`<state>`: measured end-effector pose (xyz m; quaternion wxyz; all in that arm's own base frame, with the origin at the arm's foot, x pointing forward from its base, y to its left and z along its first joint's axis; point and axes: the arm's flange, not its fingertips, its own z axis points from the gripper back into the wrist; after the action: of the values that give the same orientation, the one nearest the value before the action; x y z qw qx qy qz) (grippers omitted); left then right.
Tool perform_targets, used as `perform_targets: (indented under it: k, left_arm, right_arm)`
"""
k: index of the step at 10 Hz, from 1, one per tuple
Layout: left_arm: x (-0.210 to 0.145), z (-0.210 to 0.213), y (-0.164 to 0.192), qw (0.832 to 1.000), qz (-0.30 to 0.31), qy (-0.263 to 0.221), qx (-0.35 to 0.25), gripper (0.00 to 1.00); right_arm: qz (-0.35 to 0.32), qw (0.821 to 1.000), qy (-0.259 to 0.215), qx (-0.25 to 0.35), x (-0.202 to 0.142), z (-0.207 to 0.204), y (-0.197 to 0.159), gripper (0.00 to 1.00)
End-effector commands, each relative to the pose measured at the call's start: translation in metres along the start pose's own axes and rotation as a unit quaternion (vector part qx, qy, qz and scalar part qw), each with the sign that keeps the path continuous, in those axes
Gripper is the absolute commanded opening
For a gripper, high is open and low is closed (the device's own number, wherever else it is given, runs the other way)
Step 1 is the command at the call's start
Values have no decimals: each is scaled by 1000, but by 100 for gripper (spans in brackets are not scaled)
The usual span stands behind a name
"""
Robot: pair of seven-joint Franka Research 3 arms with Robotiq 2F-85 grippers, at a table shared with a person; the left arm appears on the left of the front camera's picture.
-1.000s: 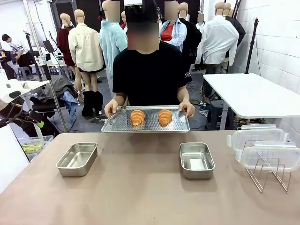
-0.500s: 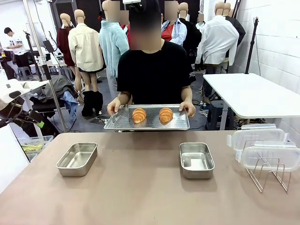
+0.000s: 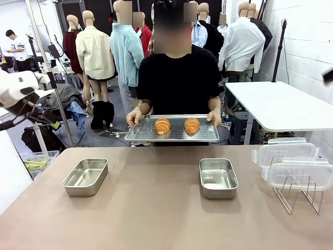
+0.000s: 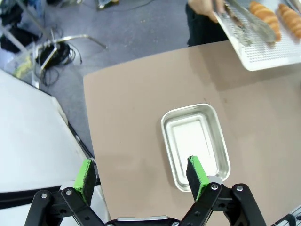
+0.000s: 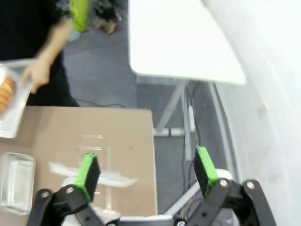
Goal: Place the bread in airtight containers.
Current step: Lift both Airtight Container.
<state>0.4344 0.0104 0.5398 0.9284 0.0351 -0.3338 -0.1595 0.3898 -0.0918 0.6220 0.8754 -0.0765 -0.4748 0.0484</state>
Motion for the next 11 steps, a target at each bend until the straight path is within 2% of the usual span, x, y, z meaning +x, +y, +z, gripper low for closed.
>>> perform_targets:
  k: [1,2,4,5,6,7,8,9,10,11]
  left_arm:
    - [11,30,-16,999,-40,12,9,100]
    - [18,37,-25,997,-50,38,32,100]
    - [22,28,-36,988,-70,134,13,100]
    - [20,17,-37,986,-56,157,13,100]
    - [16,4,-38,985,-48,165,12,100]
    - [13,-13,-38,984,-10,175,3,100]
    - [9,-23,-40,988,28,154,8,100]
    - [3,-4,-41,985,-46,168,0,100]
    - [3,-4,-41,985,-46,168,0,100]
    - [1,-22,-41,984,-17,176,0,100]
  right_arm:
    - [52,998,18,43,38,6,34,100]
    - [60,990,90,93,54,7,60,100]
    - [59,959,212,181,58,-12,100,100]
    - [61,949,266,158,51,-23,118,100]
    - [45,942,280,180,43,-34,132,100]
    - [21,937,307,167,32,-48,148,100]
    - [11,947,304,106,18,-53,158,100]
    - [54,938,290,182,23,-44,143,100]
    - [54,938,290,182,23,-44,143,100]
    - [34,937,309,159,16,-58,151,100]
